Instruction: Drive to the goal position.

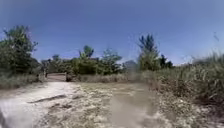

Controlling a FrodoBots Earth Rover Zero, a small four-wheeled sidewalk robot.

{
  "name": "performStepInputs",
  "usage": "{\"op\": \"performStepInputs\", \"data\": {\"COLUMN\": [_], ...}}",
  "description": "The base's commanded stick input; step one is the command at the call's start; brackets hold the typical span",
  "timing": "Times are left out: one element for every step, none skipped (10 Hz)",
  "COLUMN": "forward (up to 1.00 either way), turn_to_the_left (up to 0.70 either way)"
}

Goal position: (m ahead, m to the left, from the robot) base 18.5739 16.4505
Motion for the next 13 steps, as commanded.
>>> {"op": "performStepInputs", "data": {"forward": [0.7,0.7,0.7,0.7,0.7,0.7,0.7,0.7,0.7,0.7,0.7,0.7,0.7], "turn_to_the_left": [0.0,0.0,0.0,0.0,0.07,0.14,0.14,0.14,0.14,0.14,0.14,0.14,0.14]}}
